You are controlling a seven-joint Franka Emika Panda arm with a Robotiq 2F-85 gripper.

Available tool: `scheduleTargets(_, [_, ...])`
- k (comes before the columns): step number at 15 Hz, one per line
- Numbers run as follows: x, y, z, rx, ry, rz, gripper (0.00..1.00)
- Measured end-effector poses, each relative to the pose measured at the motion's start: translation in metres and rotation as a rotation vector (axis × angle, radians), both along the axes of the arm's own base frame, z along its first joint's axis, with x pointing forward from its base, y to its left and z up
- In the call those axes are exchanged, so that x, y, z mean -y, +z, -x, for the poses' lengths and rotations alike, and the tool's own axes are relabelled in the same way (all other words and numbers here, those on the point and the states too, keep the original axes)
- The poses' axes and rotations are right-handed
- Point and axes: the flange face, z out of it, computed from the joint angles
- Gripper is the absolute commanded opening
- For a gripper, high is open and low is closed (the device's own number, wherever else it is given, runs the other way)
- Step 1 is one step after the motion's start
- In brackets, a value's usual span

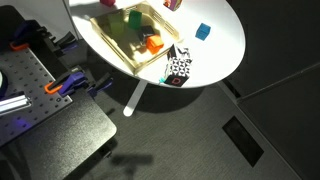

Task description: Put the gray block on a white and black cube

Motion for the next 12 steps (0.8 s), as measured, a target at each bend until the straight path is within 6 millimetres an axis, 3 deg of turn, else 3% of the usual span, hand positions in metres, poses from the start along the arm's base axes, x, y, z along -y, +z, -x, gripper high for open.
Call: scheduleTargets(12, [-0.018,-0.075,-0.048,0.107,-0.181,0.084,1.0])
